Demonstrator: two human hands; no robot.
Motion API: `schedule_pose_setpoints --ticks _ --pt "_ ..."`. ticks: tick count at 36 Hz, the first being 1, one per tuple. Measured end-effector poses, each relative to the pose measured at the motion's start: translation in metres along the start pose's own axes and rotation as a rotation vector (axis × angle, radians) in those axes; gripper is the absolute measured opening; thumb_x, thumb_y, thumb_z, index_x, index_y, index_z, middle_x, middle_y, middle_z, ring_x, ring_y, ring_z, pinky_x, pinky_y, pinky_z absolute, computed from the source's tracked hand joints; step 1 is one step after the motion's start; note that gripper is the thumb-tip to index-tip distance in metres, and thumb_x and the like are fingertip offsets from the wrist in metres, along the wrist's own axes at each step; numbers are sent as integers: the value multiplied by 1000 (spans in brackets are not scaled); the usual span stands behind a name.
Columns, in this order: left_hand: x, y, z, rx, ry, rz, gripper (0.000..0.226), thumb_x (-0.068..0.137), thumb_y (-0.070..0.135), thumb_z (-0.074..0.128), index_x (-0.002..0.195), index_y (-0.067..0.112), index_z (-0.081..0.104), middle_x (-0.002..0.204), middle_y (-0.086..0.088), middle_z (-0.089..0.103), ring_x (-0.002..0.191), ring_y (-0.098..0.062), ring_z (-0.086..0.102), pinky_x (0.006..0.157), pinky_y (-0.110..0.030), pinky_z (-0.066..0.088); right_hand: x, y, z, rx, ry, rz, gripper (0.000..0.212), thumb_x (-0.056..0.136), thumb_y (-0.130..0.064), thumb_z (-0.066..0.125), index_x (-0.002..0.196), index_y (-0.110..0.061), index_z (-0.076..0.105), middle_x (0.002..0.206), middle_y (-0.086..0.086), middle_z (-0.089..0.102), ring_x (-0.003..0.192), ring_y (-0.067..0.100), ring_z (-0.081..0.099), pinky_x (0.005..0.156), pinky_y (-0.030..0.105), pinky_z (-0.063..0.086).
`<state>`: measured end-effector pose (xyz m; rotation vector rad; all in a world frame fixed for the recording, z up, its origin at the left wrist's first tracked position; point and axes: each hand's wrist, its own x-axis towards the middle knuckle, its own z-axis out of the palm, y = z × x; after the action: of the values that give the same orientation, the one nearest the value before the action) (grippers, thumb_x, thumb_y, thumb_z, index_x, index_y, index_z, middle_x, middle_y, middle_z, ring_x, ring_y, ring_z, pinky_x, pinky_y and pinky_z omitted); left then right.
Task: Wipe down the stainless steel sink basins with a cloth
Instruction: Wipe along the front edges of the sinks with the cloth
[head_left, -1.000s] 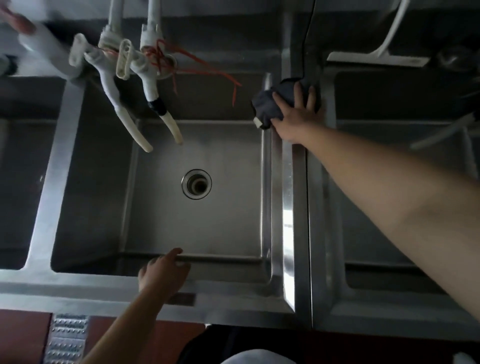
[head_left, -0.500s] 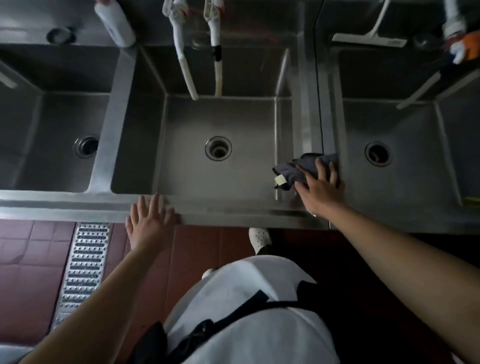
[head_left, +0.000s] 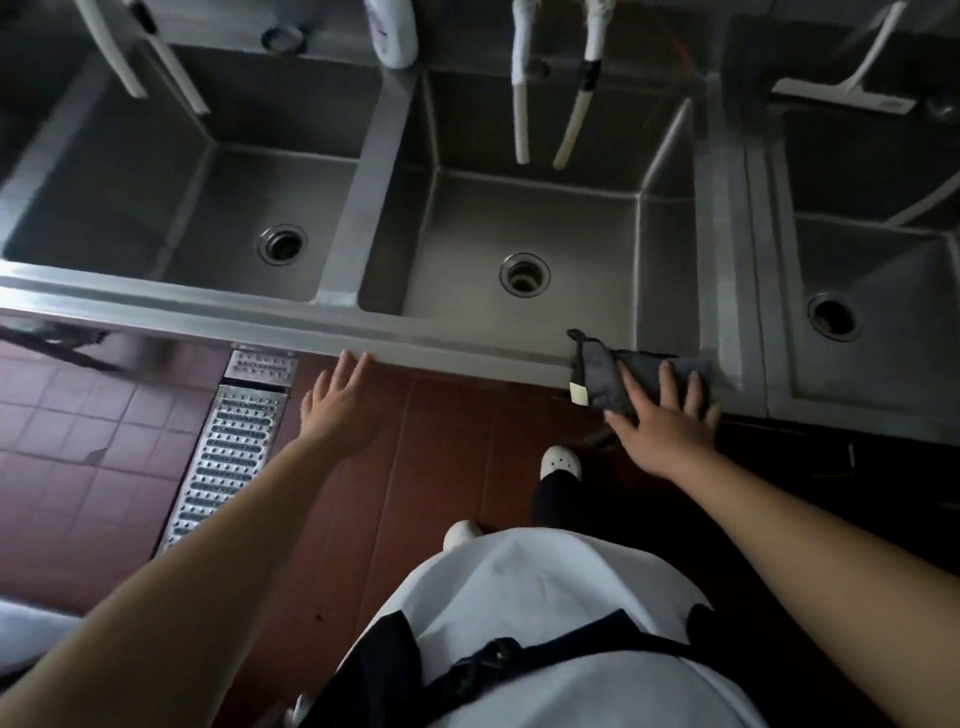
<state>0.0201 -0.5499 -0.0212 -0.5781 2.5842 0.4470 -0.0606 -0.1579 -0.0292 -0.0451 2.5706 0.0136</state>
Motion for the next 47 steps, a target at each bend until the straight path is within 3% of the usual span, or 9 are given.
schedule_pose_setpoints --ticks 6,11,23,28,36,40,43,45,47 --pt "6 -24 -19 -186 82 -75 87 85 36 66 154 39 13 164 4 6 150 -29 3 118 -54 14 6 -75 -7 -13 -90 -278 79 66 -96 20 133 -73 -14 160 -6 -29 144 35 -31 114 59 -12" --pt "15 -64 -30 -279 135 -224 89 87 31 63 154 40 5 165 2 -2 151 -29 -2 120 -54 10 18 -137 -5 -150 -51 -499 50 91 -74 14 130 -76 -17 158 -7 -35 142 38 -35 113 62 -15" --pt "43 -158 -90 -287 75 -437 86 87 22 61 154 38 10 165 4 0 151 -28 3 119 -50 19 62 -339 -16 -350 -37 -996 77 87 -66 48 140 -67 -8 155 -9 -39 134 38 -46 105 65 -24" --pt "46 -192 -107 -425 184 -513 87 84 15 65 154 35 18 164 -1 12 149 -26 11 118 -43 18 72 -402 -14 -428 19 -1077 96 83 -31 60 141 -65 -9 149 -8 -46 132 36 -49 101 61 -30" --pt "20 -226 -125 -787 345 -579 79 82 1 63 151 21 32 155 -4 35 141 -22 34 116 -44 31 71 -500 -38 -329 -217 -1067 71 90 -38 45 140 -68 3 161 -11 -24 143 34 -33 113 63 -12" --pt "15 -251 -155 -889 358 -495 67 86 11 68 146 24 41 150 2 44 132 -16 46 111 -41 39 58 -554 -77 80 -318 -887 53 92 -37 52 138 -57 37 160 -13 25 150 25 12 117 50 11" --pt "16 -265 -191 -884 364 -241 74 84 16 74 147 29 39 151 7 38 136 -4 33 114 -27 27 44 -577 -116 384 -199 -817 32 94 -33 59 125 -27 62 131 -4 61 124 19 52 104 39 37" --pt "16 -268 -219 -747 376 -33 84 81 19 78 149 34 31 154 12 28 139 -2 23 116 -27 21 25 -580 -140 718 -400 -766 14 97 -28 59 97 -22 72 92 -9 74 90 8 67 84 36 47" --pt "14 -268 -247 -654 369 134 94 78 27 81 149 41 22 157 14 18 142 -4 17 116 -30 19 4 -579 -159 890 -570 -753 16 98 -27 57 96 -20 72 83 -1 76 79 14 70 75 32 53"
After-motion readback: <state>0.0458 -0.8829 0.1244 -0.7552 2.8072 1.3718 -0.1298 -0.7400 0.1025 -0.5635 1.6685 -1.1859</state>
